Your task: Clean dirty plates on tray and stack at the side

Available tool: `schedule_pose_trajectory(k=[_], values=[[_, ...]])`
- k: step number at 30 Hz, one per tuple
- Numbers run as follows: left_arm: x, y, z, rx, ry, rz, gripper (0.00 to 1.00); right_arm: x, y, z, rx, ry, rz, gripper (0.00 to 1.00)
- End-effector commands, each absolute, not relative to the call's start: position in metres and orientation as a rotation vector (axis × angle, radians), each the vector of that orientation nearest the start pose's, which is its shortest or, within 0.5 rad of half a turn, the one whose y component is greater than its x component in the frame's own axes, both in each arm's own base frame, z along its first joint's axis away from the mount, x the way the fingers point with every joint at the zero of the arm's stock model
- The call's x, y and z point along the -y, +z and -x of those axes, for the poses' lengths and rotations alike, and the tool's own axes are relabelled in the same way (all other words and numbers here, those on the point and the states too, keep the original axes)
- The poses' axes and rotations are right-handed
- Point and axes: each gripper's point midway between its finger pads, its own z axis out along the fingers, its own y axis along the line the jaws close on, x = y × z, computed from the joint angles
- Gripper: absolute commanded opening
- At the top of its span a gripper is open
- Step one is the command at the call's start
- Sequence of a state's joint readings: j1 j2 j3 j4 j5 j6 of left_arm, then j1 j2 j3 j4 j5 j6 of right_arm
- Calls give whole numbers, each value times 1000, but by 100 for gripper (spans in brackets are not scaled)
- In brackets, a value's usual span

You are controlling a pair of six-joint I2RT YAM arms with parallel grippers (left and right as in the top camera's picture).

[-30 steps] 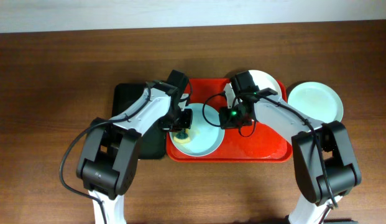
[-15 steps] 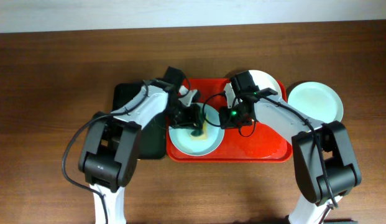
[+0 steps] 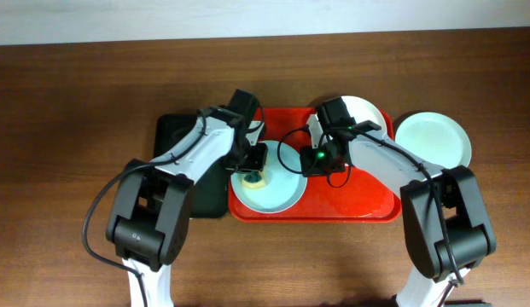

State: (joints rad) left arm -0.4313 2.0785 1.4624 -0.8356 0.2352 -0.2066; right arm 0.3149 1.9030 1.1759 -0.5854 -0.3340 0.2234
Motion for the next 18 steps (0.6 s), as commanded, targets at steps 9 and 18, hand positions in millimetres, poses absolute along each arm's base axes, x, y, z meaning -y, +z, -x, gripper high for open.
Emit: schedule_pose_trajectory(k=[9,18], values=[[247,-14,-325,-3096,-588,-381,0,-179,17,-351,-2917,597,227,4],[292,12,-328,-2945,-1015,-490,0,-179,17,-351,-2917,598,226,4]])
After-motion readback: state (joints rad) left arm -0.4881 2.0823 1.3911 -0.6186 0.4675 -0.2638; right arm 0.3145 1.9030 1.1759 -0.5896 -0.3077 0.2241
